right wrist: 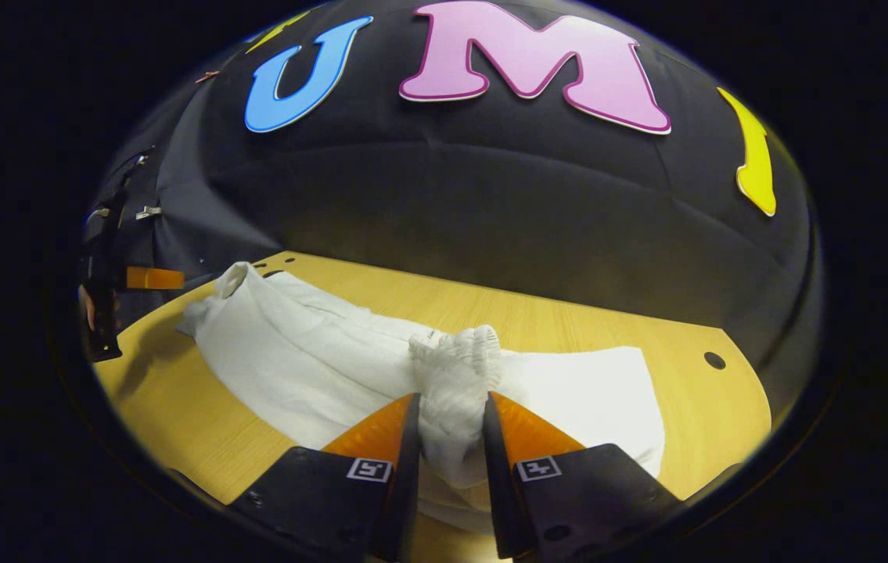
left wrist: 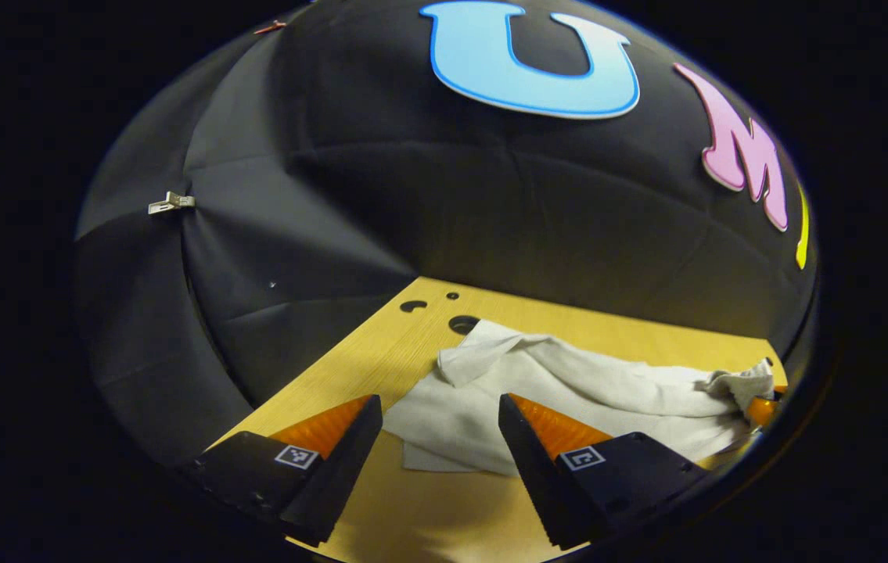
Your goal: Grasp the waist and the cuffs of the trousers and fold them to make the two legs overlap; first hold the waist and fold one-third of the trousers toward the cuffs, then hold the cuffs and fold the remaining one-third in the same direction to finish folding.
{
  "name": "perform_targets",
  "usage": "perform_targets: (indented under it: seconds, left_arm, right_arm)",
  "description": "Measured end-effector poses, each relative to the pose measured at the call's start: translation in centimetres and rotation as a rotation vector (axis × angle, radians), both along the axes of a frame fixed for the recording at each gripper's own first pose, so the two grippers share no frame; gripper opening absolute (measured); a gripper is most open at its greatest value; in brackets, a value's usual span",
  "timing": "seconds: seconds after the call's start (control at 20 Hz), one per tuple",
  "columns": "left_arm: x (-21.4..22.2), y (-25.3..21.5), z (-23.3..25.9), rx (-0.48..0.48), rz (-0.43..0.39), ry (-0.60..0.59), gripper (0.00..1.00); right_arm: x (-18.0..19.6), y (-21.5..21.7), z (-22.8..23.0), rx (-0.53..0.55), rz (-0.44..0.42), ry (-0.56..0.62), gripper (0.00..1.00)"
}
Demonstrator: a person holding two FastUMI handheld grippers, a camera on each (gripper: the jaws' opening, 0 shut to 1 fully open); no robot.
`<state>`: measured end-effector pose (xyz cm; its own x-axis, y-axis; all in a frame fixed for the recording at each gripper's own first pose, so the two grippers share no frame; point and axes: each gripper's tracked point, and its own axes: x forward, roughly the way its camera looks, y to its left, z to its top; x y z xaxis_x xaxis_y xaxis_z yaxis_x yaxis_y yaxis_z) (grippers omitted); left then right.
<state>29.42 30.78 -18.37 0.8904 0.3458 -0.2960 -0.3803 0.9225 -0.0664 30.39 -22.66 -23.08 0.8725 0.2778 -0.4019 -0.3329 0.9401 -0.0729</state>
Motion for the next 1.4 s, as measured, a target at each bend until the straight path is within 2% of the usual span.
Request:
perform_targets:
  seconds: [0.1,0.2,0.25,0.35,0.55,0.65,0.7,0.85,0.95,1.15,1.3,1.35,1.4]
  left_arm:
    - [1.0,-0.2,-1.1,-0.02,0.011,0.015,0.96]
    - [1.4,-0.2,-2.1,-0.028,0.036,0.034,0.96]
    - [1.5,0.0,-2.6,-0.027,0.056,0.049,0.96]
    - [1.7,0.0,-3.2,-0.058,0.082,0.058,0.96]
    - [1.5,0.9,-4.3,-0.074,0.147,0.086,0.96]
    - [1.6,0.8,-6.0,-0.097,0.155,0.128,0.96]
    - [1.7,0.8,-6.1,-0.078,0.157,0.144,0.96]
    - [2.4,0.0,-6.2,-0.014,0.087,0.174,0.99]
    - [2.8,-0.2,-6.1,-0.016,0.056,0.174,0.95]
    - [3.8,-1.5,-6.2,-0.001,0.001,0.18,0.74]
    - [4.2,-2.2,-6.1,-0.004,-0.011,0.174,0.36]
    - [4.4,-2.7,-6.0,-0.019,-0.018,0.163,0.34]
    - [4.6,-2.7,-5.9,-0.04,-0.017,0.148,0.17]
  right_arm:
    - [-1.9,1.5,-0.3,0.031,0.041,0.023,0.61]
    - [-3.1,2.7,0.1,0.063,0.07,0.031,0.73]
    - [-3.8,2.9,0.8,0.064,0.078,0.028,0.87]
    - [-4.9,3.0,0.8,0.067,0.078,0.025,0.99]
    - [-7.4,1.5,1.1,0.103,0.041,0.048,0.98]
    - [-8.7,0.3,0.5,0.119,0.014,0.086,0.98]
    - [-9.1,-0.4,0.1,0.124,-0.004,0.101,0.98]
    - [-9.8,-2.2,-0.3,0.153,-0.066,0.129,0.98]
    - [-10.1,-3.1,-0.5,0.177,-0.101,0.146,0.99]
    - [-10.5,-4.1,-0.6,0.185,-0.121,0.156,0.99]
    - [-10.7,-4.5,-0.3,0.166,-0.106,0.146,0.99]
    - [-10.7,-4.7,-0.2,0.162,-0.101,0.146,0.99]
    - [-10.8,-4.8,-0.2,0.157,-0.098,0.144,0.99]
